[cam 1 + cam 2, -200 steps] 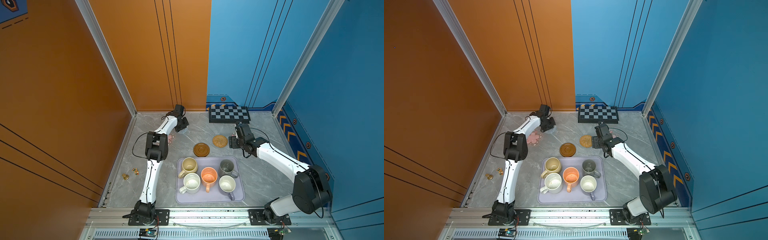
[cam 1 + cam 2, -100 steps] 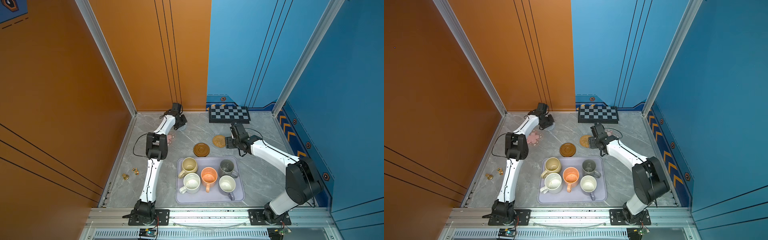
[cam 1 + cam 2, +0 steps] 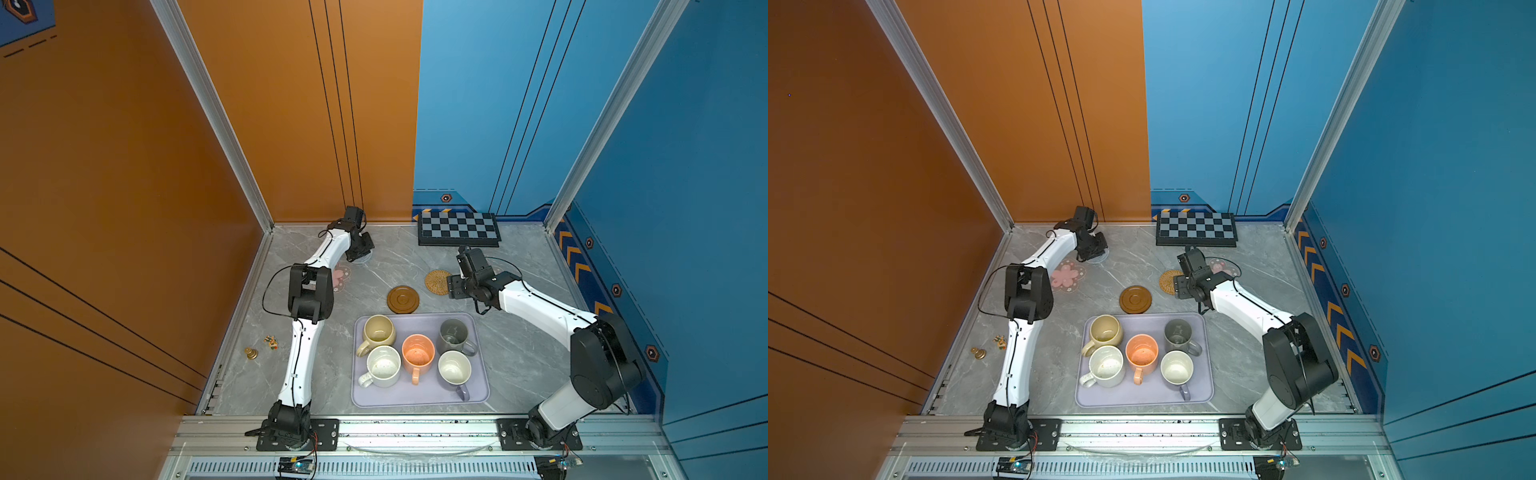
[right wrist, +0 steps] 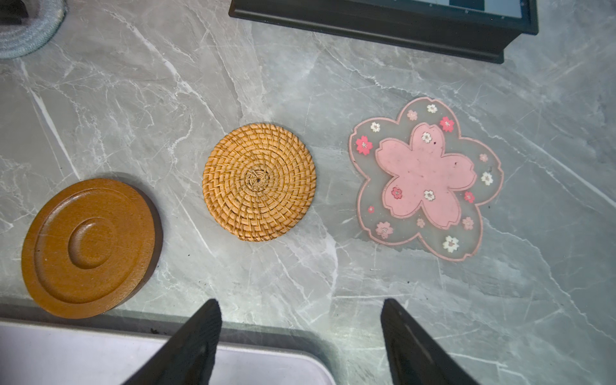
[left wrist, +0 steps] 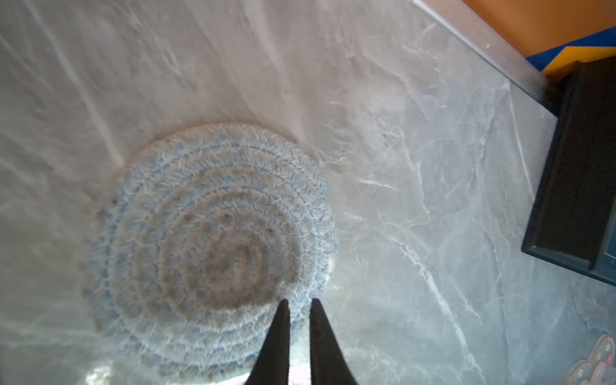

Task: Place cups on coasters
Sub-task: Move the coaster to the top-left of the table.

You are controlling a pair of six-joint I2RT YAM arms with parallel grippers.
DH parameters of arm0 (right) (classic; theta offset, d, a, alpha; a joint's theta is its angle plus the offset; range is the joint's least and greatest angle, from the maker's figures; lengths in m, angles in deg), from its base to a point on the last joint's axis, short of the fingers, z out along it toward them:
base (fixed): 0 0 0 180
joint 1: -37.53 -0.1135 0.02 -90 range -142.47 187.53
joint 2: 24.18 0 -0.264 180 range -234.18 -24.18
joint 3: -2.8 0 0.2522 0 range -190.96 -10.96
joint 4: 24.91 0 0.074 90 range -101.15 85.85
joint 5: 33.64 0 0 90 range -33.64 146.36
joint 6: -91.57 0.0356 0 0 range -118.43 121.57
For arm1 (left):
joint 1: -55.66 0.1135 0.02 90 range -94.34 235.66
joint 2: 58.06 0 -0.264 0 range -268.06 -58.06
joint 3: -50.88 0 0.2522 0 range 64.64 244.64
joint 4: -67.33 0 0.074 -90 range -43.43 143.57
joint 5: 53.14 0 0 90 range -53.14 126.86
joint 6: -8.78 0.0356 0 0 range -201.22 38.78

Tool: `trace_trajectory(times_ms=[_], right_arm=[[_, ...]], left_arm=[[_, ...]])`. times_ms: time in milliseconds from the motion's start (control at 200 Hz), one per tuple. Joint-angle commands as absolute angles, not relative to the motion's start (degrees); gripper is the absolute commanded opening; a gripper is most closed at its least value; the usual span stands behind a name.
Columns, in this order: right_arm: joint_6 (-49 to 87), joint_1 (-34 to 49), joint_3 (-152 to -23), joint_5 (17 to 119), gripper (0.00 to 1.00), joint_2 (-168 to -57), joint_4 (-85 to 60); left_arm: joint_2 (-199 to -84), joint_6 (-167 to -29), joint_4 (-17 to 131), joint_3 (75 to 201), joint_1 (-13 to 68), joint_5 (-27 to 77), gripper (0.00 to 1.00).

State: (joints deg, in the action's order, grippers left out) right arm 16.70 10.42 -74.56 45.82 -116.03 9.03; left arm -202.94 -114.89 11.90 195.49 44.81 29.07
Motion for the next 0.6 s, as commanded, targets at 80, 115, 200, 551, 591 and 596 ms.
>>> trace_trajectory(times_ms=[80,115,200,551,591,596], right_arm=[[17.7,9.7,-74.7,45.9,0.78,-114.4,10.3],[17.7,9.6,-74.7,45.8,0.78,-114.4,10.3],[17.6,9.5,-74.8,45.8,0.78,-114.1,10.3],[17.1,9.1,-73.7,45.7,0.78,-112.3,10.0],[17.1,9.1,-73.5,45.8,0.78,-112.2,9.9],[17.2,9.1,-73.4,45.9,0.78,-112.2,9.9]], left_arm=[[-197.5,-112.2,10.3,193.8,44.8,27.7,0.16],[-196.7,-112.0,10.3,192.9,44.9,27.7,0.16],[-193.9,-112.0,10.3,189.2,45.3,28.9,0.17],[-176.1,-111.5,9.6,163.3,49.7,38.3,0.18],[-174.7,-111.4,9.6,161.2,50.5,38.8,0.18],[-174.6,-111.3,9.6,160.8,50.6,38.9,0.18]])
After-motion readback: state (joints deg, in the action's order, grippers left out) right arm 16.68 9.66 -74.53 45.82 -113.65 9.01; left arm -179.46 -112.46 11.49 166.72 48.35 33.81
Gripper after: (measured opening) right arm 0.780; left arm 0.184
